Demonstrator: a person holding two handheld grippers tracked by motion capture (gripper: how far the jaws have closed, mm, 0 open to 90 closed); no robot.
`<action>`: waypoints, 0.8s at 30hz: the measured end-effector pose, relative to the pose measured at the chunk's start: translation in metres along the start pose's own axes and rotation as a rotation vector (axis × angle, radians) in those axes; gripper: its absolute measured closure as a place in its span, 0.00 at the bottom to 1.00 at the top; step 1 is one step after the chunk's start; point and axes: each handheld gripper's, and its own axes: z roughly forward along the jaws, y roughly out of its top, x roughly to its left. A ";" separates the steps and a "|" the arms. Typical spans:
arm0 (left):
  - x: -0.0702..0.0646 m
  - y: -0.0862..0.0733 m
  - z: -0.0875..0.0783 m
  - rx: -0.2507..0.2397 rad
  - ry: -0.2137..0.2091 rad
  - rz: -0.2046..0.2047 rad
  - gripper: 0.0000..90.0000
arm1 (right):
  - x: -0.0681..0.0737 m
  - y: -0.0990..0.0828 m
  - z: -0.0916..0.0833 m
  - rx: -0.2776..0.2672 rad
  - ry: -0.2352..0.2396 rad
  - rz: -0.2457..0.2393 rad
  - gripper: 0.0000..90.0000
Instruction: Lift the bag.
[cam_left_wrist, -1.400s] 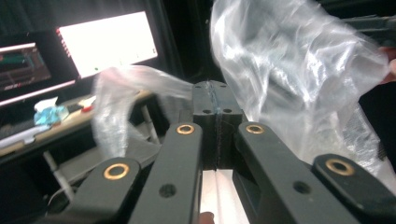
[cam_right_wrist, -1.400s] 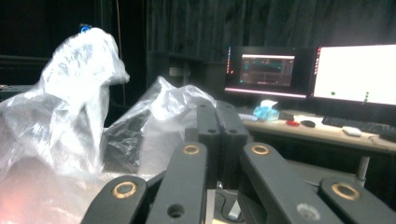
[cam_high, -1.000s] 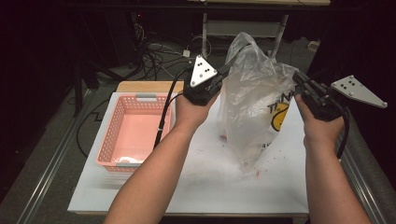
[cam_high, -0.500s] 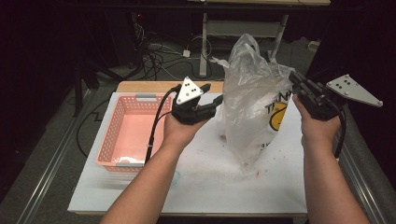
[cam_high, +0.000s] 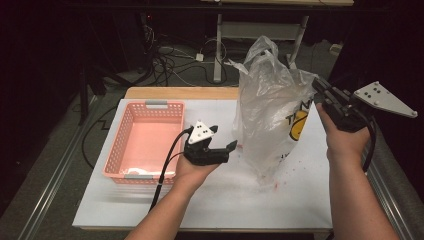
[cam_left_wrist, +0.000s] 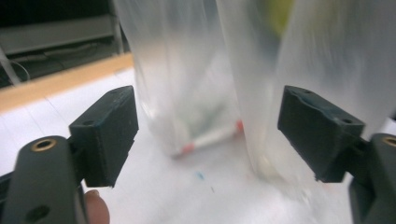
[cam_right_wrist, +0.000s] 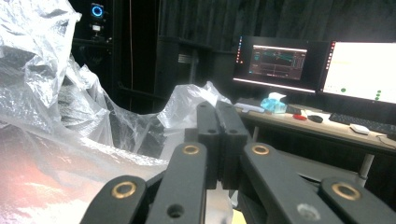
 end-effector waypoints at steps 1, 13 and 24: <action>-0.003 -0.005 0.000 0.009 -0.011 0.004 0.20 | 0.000 0.001 -0.001 -0.003 0.000 0.000 1.00; -0.025 -0.055 0.009 0.089 -0.064 0.043 0.00 | 0.005 0.011 -0.013 -0.009 0.018 -0.012 0.87; -0.025 -0.083 0.003 0.096 -0.046 0.049 0.00 | 0.007 -0.001 -0.035 0.048 0.049 -0.015 0.66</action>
